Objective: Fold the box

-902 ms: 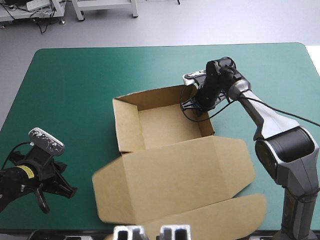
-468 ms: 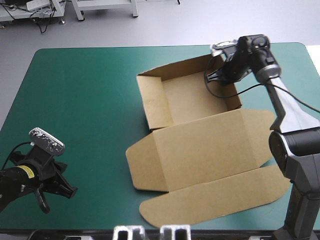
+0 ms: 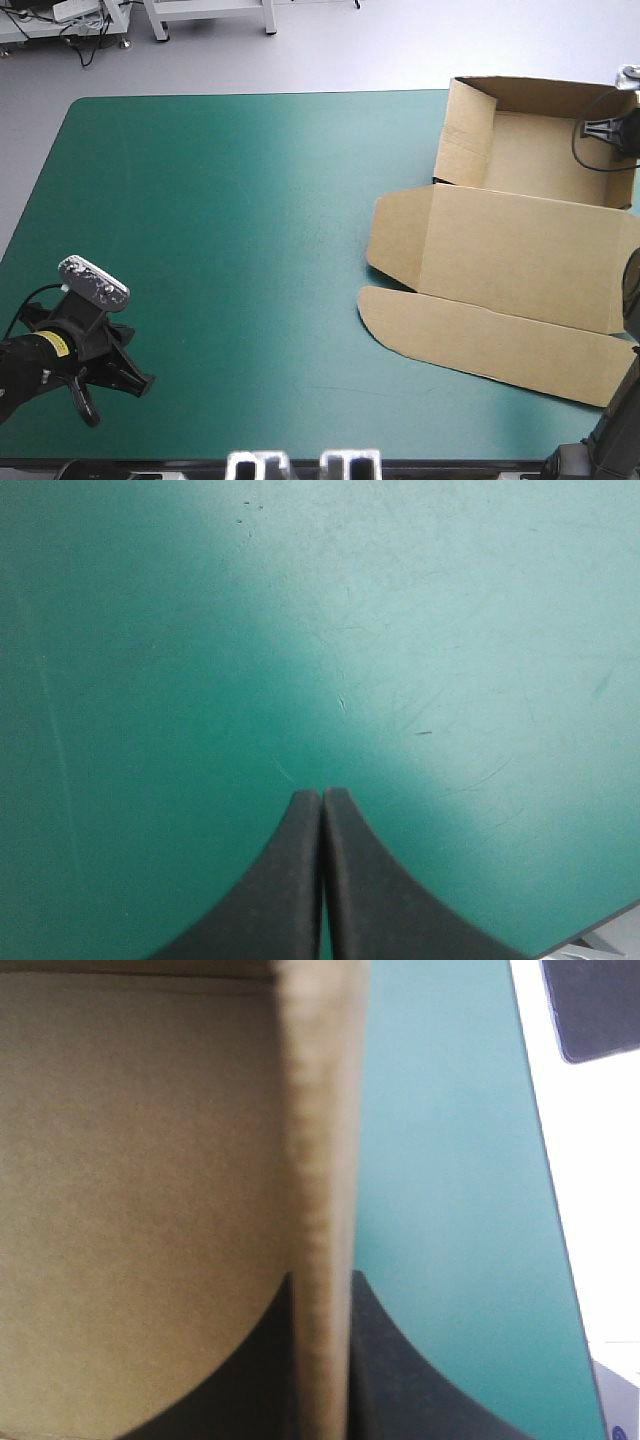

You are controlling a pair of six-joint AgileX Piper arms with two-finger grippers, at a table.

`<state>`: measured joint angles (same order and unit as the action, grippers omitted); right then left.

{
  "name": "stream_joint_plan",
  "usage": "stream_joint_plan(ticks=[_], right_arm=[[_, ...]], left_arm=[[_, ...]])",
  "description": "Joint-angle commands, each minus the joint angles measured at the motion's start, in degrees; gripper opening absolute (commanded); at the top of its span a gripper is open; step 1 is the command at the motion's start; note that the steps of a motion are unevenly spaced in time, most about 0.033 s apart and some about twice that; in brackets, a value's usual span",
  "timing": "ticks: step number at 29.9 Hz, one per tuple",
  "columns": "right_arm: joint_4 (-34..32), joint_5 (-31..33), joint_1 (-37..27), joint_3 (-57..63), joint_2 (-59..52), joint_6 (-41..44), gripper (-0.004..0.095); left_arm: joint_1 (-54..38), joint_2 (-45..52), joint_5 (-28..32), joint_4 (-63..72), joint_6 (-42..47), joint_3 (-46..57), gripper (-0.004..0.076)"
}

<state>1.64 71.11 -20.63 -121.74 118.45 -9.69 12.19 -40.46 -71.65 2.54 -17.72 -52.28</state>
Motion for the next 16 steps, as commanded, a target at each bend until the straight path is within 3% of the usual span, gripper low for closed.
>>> stream_joint_plan(ticks=[1,11,13,16], right_arm=[[1.79,-0.60,-3.08,-1.89,-1.02,-1.68,-0.0020],[2.37,-2.82,-4.30,-1.89,5.16,-2.39,0.0016],[2.16,-3.63,-4.30,-1.89,5.12,-2.44,0.0105],[1.61,-4.01,-4.30,-2.01,4.88,-2.44,0.0362]], left_arm=[[0.14,0.06,-2.58,0.54,0.39,-1.32,-0.0010],[0.14,0.06,-0.03,0.54,0.51,-1.32,-0.0010],[0.14,0.06,-0.03,0.54,0.82,-1.32,-0.0010],[0.14,0.06,-0.28,0.54,0.71,-1.32,-0.0010]])
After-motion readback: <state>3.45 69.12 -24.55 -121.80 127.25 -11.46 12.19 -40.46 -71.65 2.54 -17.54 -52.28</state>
